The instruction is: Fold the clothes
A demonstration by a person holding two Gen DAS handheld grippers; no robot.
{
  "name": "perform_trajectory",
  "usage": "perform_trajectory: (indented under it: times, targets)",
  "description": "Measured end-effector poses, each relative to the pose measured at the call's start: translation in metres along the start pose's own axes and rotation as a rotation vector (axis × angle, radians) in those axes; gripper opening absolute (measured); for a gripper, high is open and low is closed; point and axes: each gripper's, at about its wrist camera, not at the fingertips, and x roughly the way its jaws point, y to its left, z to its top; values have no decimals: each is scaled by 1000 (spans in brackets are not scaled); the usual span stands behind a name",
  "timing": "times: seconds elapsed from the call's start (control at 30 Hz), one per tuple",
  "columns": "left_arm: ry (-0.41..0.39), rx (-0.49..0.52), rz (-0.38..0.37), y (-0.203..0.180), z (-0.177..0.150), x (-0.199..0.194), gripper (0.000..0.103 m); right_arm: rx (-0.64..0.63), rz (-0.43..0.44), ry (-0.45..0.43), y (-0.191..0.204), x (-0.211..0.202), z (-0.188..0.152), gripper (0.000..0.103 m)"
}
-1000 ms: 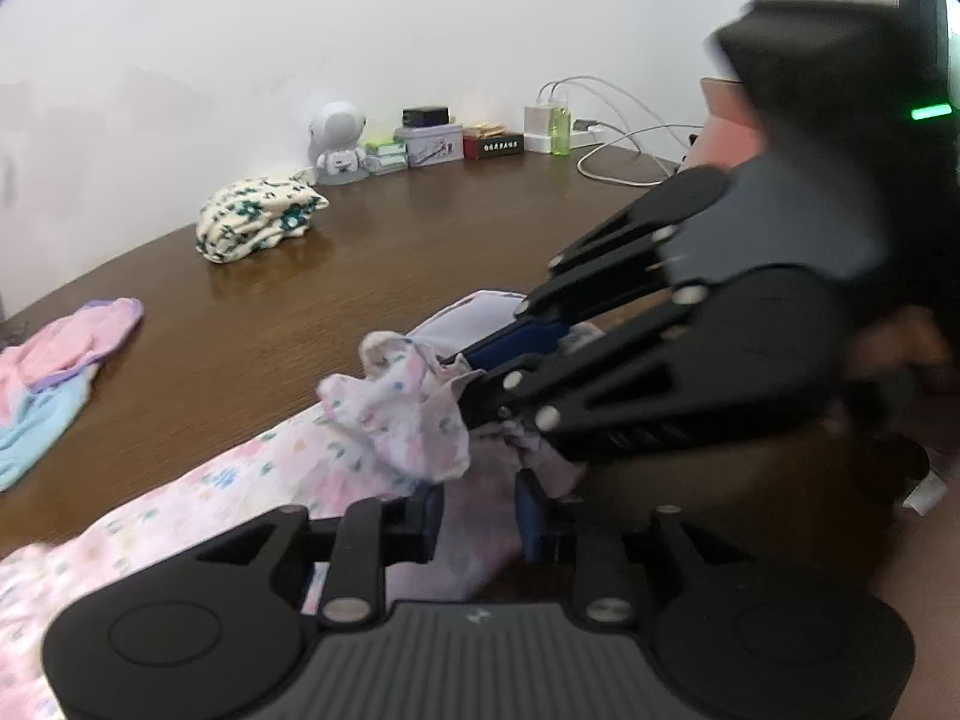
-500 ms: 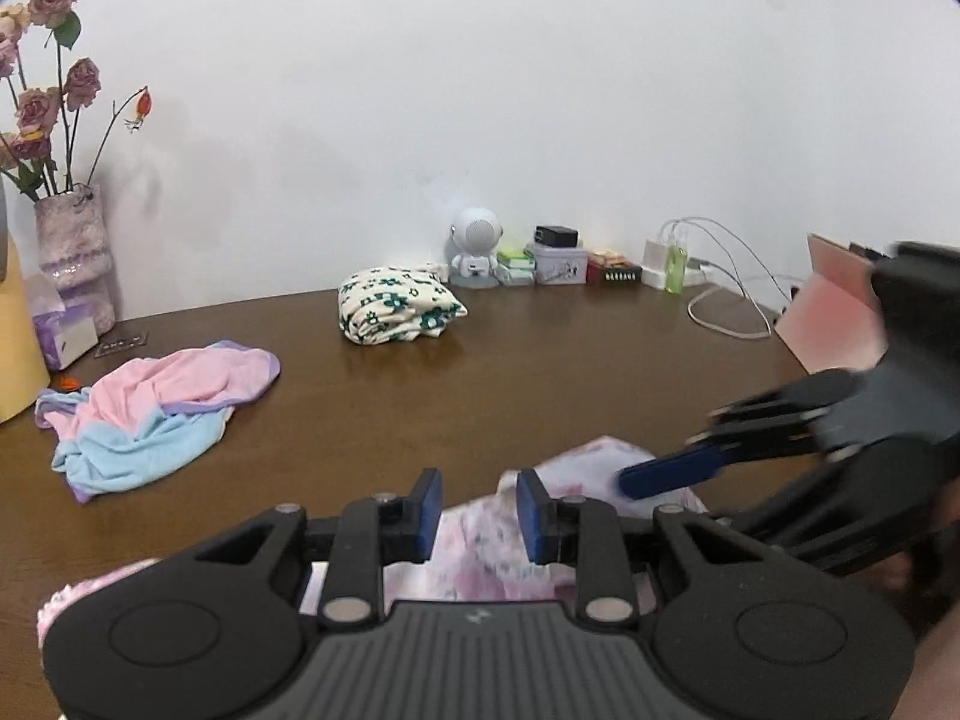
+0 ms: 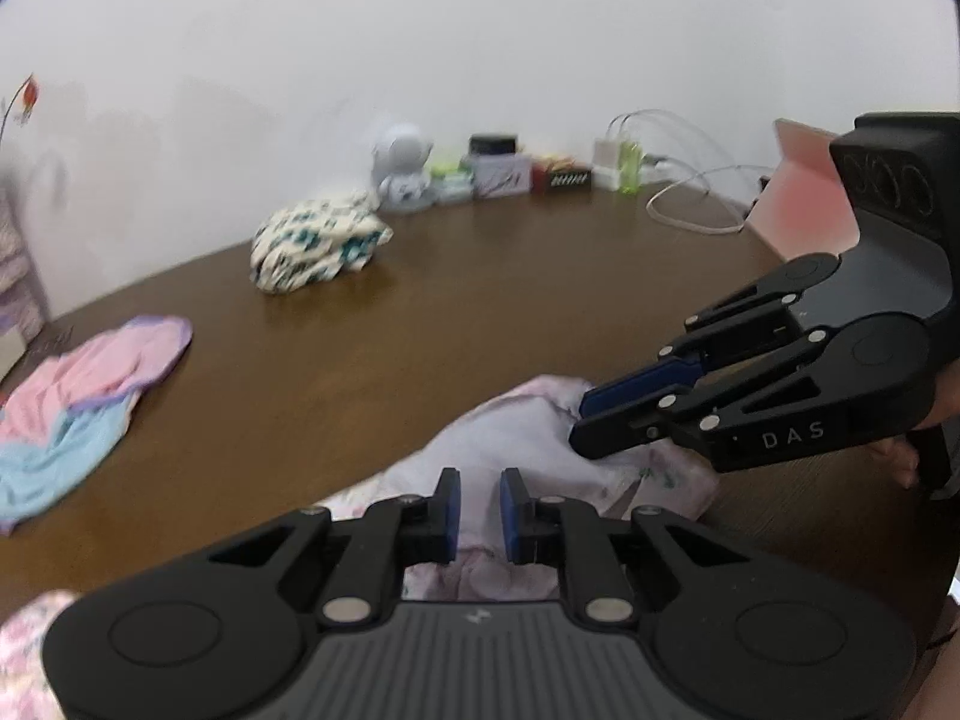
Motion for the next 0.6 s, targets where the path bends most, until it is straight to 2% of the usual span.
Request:
perform_trajectory:
  times: [0.1,0.27,0.33,0.43,0.6]
  targets:
    - [-13,-8,-5,4,-3,-7,14,-40,4,27,8,9,-4,17]
    - [-55,12,-55,-2,5,-5,14,-96,-17,45,19,16,-10,18]
    - [-47,27,-72,-8,7,1,14,-116,-29,45,22,17,-11,18]
    - [4,65,-51,-17,6,14,17,-137,-43,40,26,17,-11,18]
    - [37,49,-27,-10,-4,22,16,-119,-17,-3,25,0,-7,19]
